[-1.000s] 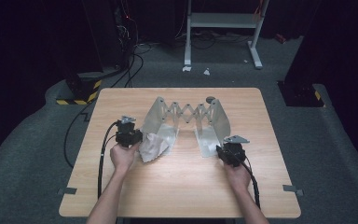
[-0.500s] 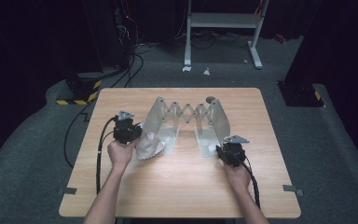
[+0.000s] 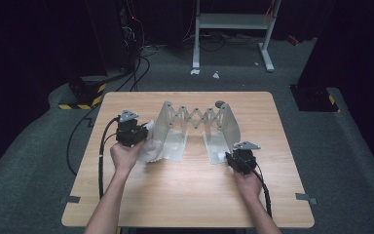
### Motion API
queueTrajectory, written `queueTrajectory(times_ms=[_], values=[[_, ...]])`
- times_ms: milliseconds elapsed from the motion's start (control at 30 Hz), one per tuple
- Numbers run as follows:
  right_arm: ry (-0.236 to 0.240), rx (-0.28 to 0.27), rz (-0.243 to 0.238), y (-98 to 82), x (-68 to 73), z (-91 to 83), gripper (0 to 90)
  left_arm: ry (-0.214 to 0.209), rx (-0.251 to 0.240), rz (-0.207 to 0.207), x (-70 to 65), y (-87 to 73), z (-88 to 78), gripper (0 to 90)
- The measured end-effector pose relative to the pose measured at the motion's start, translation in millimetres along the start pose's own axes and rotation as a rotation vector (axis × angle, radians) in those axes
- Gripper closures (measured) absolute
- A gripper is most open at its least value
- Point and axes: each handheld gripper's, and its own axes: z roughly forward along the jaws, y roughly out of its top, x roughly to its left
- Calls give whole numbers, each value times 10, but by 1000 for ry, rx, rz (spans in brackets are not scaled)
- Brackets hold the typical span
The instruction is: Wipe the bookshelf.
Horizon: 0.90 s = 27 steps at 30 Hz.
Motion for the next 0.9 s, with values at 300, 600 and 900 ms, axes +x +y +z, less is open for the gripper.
queueTrajectory(times_ms=[300,600,900], values=[[1,-1,-3,0,1,0,695,-15,-33,4,-35,129,-65,797],[2,-1,-3,-1,3,0,696,-6,-18,-7,-47,18,21,794],[2,0,-1,-1,7,0,695,-4,-4,-30,-39,-96,84,794]])
